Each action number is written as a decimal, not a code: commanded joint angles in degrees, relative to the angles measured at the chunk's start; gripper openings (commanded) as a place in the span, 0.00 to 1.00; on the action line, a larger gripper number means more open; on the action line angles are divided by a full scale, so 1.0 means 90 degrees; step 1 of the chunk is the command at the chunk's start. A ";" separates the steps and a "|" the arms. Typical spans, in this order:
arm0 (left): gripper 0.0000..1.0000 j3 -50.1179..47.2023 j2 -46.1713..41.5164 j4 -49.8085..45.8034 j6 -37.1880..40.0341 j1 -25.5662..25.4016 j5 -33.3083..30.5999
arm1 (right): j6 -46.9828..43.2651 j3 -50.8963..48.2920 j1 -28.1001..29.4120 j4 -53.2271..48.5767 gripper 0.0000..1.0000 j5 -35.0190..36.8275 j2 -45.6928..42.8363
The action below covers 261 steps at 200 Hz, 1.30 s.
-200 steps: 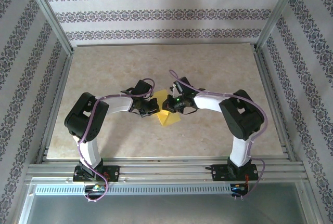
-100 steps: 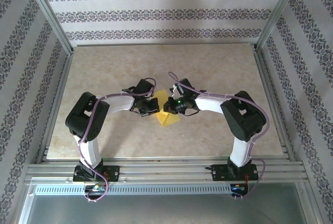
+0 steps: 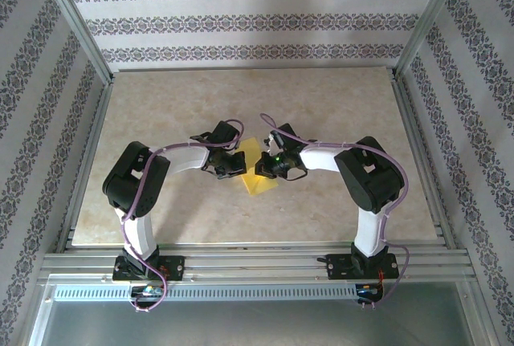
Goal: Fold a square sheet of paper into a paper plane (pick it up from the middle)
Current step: Fold the triangle a second time at the center of the table.
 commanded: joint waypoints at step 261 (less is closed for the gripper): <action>0.02 0.0151 0.0586 -0.0990 0.0723 -0.0055 -0.0561 | 0.0449 0.0486 -0.0079 0.0273 0.00 0.0360 0.0287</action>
